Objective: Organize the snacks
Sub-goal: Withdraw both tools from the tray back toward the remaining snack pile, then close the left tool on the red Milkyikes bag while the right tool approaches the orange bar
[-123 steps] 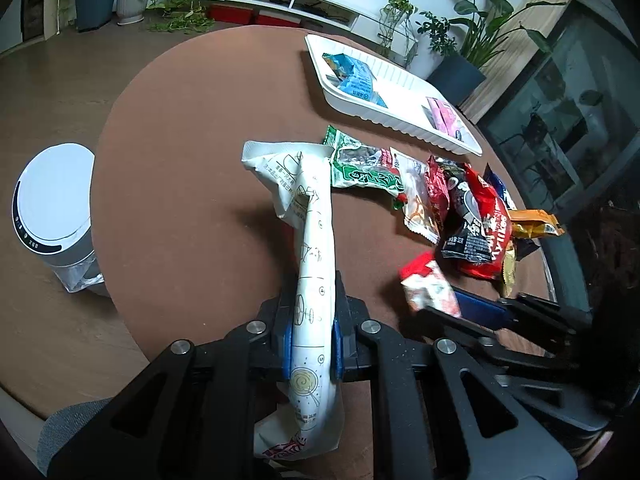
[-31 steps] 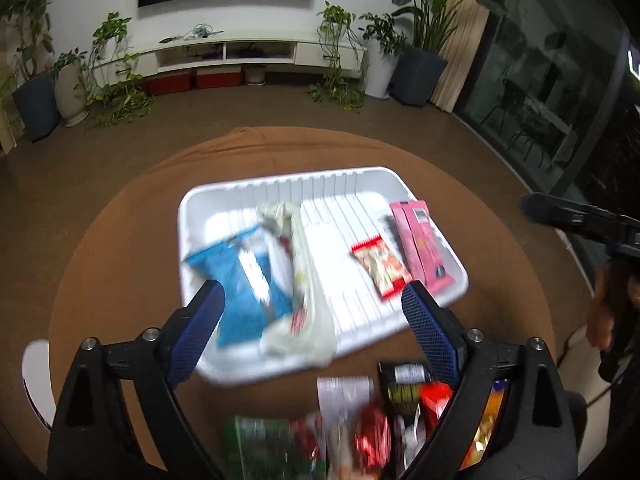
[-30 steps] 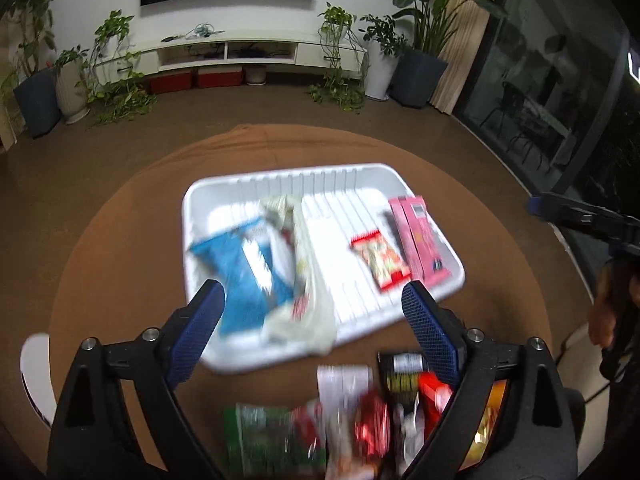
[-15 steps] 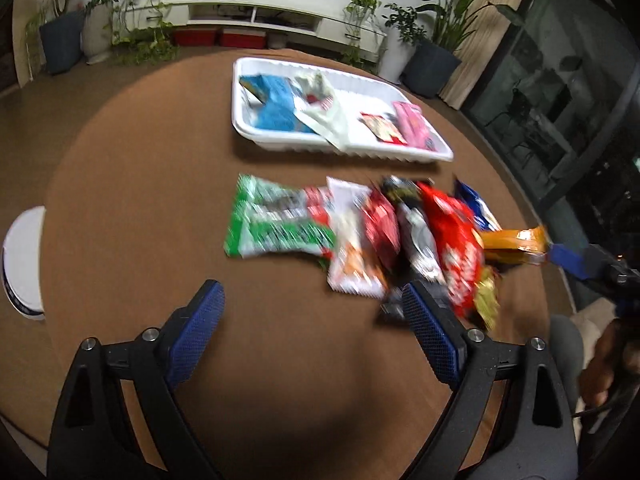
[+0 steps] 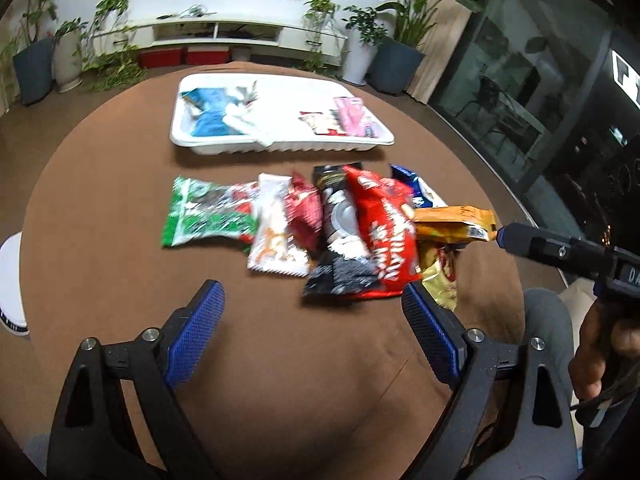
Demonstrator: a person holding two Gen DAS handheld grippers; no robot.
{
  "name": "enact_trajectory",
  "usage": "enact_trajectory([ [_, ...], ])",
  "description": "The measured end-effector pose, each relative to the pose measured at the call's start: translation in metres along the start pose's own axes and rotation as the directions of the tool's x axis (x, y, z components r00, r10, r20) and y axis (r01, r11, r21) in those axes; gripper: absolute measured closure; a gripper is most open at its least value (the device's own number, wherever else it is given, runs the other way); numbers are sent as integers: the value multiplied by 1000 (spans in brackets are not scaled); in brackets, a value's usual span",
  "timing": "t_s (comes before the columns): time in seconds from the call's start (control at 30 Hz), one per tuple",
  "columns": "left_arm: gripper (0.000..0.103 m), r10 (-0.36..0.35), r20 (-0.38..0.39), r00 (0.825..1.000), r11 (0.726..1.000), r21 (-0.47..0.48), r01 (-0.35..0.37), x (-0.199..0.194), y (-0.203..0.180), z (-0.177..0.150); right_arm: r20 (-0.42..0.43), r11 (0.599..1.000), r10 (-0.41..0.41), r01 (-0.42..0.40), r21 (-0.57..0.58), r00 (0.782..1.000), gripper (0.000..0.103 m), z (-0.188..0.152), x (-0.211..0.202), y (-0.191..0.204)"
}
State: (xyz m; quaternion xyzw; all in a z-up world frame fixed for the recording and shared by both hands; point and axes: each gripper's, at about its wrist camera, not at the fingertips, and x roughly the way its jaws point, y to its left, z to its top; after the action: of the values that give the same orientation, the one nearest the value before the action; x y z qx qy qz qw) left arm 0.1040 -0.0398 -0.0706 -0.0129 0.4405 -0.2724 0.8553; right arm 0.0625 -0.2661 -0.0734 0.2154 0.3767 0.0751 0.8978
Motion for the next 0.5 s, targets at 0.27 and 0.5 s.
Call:
enact_trajectory([
  [0.27, 21, 43, 1, 999, 992, 120, -43, 11, -40, 35, 61, 987, -127, 132, -93, 990, 43, 12, -13, -3],
  [0.5, 57, 75, -103, 992, 982, 181, -55, 50, -69, 47, 59, 991, -123, 126, -50, 991, 43, 8, -17, -25],
])
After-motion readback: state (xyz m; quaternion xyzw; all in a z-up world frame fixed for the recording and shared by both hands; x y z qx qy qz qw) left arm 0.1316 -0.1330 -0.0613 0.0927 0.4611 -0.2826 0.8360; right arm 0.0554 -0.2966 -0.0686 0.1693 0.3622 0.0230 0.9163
